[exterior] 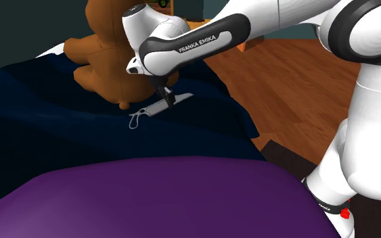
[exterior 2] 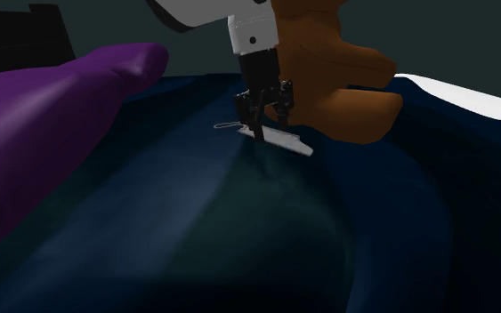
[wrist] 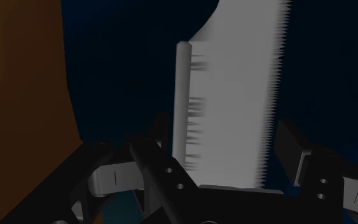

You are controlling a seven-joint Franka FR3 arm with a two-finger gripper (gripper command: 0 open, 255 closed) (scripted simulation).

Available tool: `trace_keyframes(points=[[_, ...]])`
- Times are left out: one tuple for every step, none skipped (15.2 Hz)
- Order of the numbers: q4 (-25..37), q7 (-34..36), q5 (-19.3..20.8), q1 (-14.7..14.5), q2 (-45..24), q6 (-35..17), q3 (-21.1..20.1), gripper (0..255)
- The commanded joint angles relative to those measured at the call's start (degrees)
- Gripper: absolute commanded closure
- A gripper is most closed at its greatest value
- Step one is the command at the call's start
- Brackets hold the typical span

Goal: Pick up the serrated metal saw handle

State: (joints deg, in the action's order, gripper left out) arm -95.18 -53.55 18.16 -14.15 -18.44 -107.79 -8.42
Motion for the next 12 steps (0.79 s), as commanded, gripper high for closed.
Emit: trace_keyframes(points=[[1.3, -0.4, -0.2, -0.1, 0.2, 1.5, -0.1, 255], [1.8, -0.5, -0.3, -0.1, 0.4, 2.1, -0.1, 255], [2.3, -0.7, -0.3, -0.1, 0.5, 2.8, -0.1, 255], [2.9, -0.9, -0.4, -0.1, 0.7, 3.5, -0.1, 255], [3.5, -1.1, -0.5, -0.1, 0.8, 4.2, -0.1, 255], [4.1, -1.3, -0.6, -0.2, 1.0, 4.9, -0.2, 255], [4.7, -1.5, -0.6, -0.2, 1.1, 5.6, -0.2, 255], [5.3, -1.6, -0.7, -0.2, 1.2, 6.3, -0.2, 255], [5.9, -1.8, -0.7, -0.2, 1.3, 7.0, -0.2, 255], [6.6, -2.0, -0.8, -0.3, 1.3, 7.7, -0.2, 255], [6.7, -2.0, -0.8, -0.3, 1.4, 7.8, -0.2, 255], [6.7, -2.0, -0.8, -0.3, 1.3, 7.8, -0.2, 255]])
